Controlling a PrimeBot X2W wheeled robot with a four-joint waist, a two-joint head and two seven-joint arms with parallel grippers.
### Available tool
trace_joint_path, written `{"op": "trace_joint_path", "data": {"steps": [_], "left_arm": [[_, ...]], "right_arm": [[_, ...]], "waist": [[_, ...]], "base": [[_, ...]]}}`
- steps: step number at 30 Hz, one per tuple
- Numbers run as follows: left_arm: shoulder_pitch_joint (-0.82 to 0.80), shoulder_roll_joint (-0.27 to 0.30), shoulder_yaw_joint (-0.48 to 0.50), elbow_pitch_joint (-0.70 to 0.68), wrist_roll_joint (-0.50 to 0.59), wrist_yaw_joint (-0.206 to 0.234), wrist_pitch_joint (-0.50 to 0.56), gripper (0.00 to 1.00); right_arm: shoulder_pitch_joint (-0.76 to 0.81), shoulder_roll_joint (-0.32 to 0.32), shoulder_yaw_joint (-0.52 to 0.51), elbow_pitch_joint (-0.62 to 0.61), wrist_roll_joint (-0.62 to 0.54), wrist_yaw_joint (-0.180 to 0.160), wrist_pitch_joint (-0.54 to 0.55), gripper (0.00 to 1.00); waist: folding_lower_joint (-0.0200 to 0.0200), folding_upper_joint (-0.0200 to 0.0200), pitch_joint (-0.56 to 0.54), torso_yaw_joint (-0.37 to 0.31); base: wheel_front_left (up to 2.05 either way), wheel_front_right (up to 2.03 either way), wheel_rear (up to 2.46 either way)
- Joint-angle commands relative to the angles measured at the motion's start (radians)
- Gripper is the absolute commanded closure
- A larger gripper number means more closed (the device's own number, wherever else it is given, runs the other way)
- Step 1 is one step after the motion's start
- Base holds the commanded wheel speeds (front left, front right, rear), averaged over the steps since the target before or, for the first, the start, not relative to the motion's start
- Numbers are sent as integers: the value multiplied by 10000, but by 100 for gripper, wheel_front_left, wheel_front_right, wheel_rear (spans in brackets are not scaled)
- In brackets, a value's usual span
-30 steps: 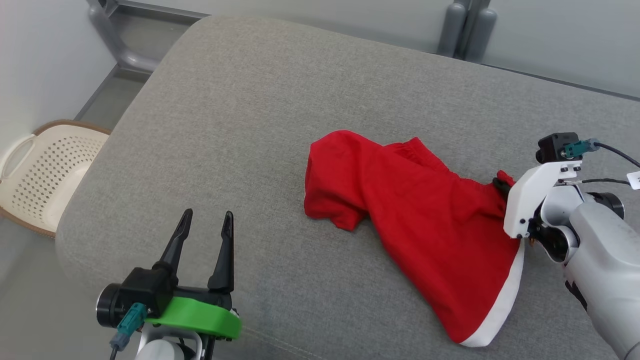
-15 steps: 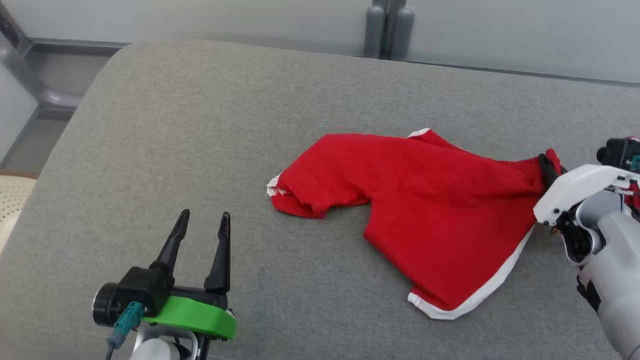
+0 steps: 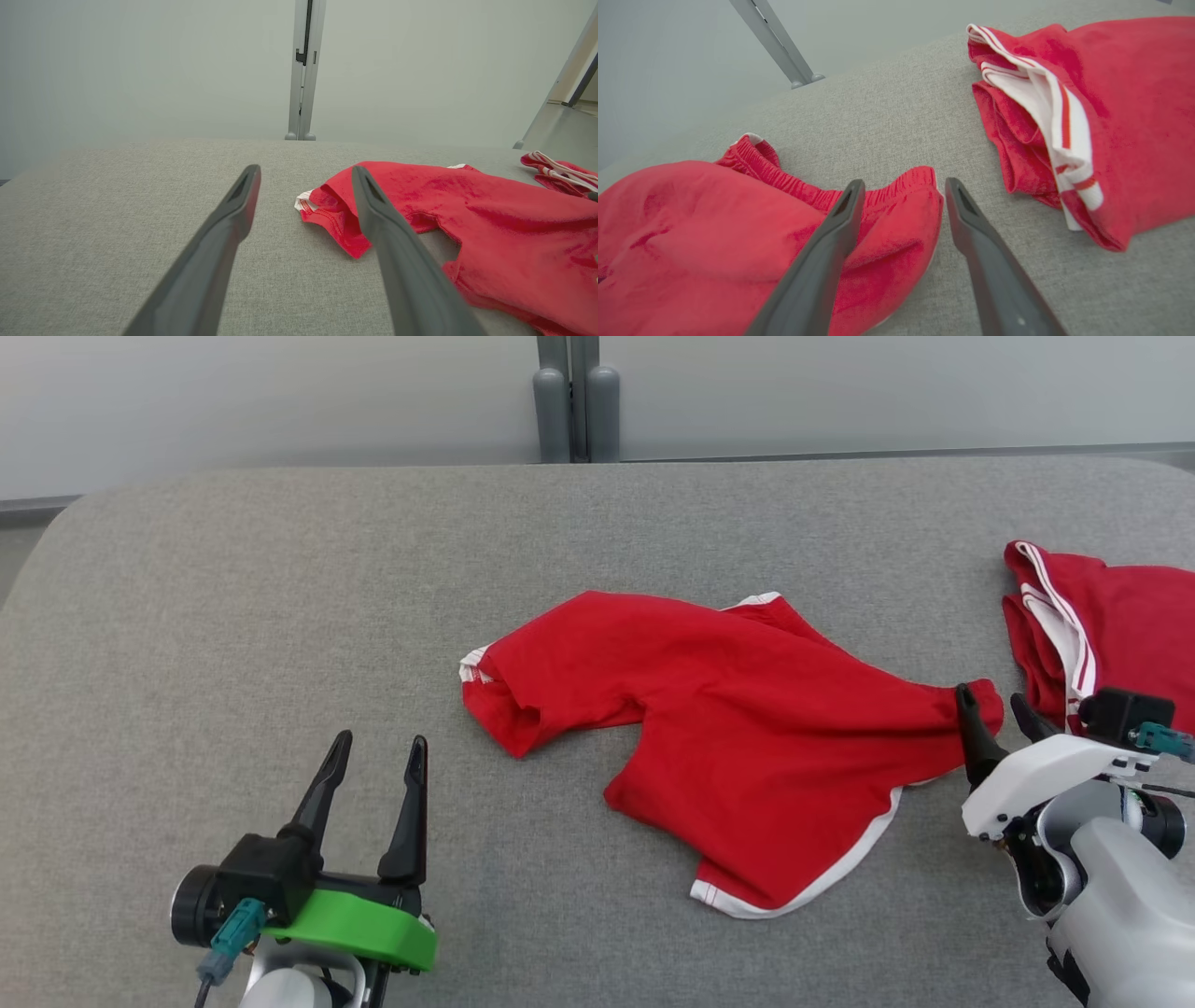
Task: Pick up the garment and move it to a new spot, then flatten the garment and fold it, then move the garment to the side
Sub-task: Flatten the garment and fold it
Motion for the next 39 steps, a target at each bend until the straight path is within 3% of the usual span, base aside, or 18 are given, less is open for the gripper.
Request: {"op": "trace_joint_path", "data": {"steps": [1, 10, 15, 22, 30, 39], "left_arm": [[-33, 63, 54, 31, 64, -10, 1, 0], [291, 156, 342, -14, 181, 109, 1, 0], [542, 196, 483, -153, 175, 178, 1, 0], [707, 84, 361, -170, 82, 162, 1, 0], [678, 39, 192, 22, -80, 114, 163, 0], [122, -46, -1166, 763, -1422, -71, 2692, 0]], "right_arm": [[155, -14, 67, -177, -312, -1, -201, 0], [768, 331, -469, -2755, -1855, -1, -517, 0], [1914, 845, -1195, -4812, -2751, -1, -518, 0], [3510, 1554, -1998, -6446, -3537, -1, -520, 0], [3918, 1770, -2111, -6874, -3702, -1, -521, 0], [3674, 1697, -2241, -7021, -3824, -1, -522, 0]], "waist": [[0, -1, -245, -263], [0, -1, -855, -616], [0, -1, -1144, -701], [0, -1, -1203, -715], [0, -1, -1148, -843], [0, -1, -872, -1301]], "base": [[0, 0, 0], [0, 0, 0], [0, 0, 0], [0, 0, 0], [0, 0, 0], [0, 0, 0]]}}
